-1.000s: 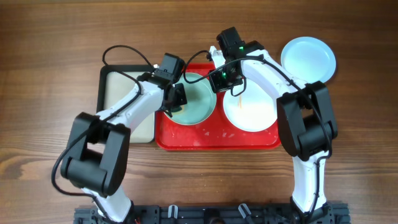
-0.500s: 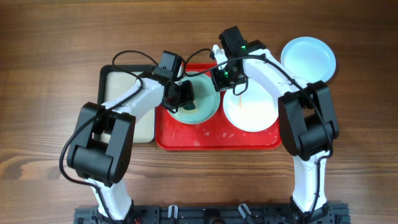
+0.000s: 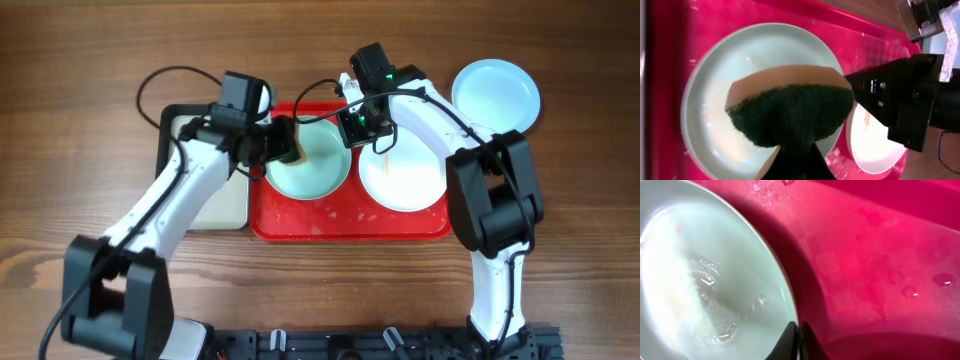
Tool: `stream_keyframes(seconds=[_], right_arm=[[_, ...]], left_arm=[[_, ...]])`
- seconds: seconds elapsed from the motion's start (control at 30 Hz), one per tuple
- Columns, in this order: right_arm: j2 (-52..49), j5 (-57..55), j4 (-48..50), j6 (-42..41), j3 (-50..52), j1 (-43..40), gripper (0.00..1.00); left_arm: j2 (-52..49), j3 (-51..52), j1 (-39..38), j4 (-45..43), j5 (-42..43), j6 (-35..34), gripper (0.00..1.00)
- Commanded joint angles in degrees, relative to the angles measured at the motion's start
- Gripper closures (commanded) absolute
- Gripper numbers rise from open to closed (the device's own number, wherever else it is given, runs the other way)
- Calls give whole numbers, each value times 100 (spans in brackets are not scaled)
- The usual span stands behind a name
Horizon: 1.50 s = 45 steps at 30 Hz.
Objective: Clean dirty plates on tray and stack at the side
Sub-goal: 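Scrub the green plate surface with the sponge in the left gripper, then move the sponge back over the black tray with the left gripper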
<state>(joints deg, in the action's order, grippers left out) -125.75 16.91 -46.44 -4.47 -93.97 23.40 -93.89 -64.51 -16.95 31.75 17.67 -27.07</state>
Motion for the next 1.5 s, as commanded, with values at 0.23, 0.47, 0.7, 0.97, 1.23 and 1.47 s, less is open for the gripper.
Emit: stream_keyframes(seconds=[0.23, 0.47, 0.7, 0.97, 1.23, 1.47], right_arm=[[-70, 114, 15, -66, 37, 39, 96], [-70, 116, 15, -66, 37, 39, 96], [-70, 116, 13, -68, 37, 39, 96], [-70, 116, 13, -66, 37, 39, 96], [-70, 114, 13, -66, 37, 39, 96], [-70, 114, 15, -63, 37, 37, 96]], left_arm=[[-837, 13, -197, 258, -625, 90, 96], [-1233, 13, -195, 258, -1073, -181, 96], [-1572, 13, -197, 256, -850, -190, 96], [-1869, 13, -197, -214, 595, -17, 96], [-1869, 13, -291, -1132, 1320, -20, 96], [-1471, -44, -173, -1287, 1447, -17, 96]])
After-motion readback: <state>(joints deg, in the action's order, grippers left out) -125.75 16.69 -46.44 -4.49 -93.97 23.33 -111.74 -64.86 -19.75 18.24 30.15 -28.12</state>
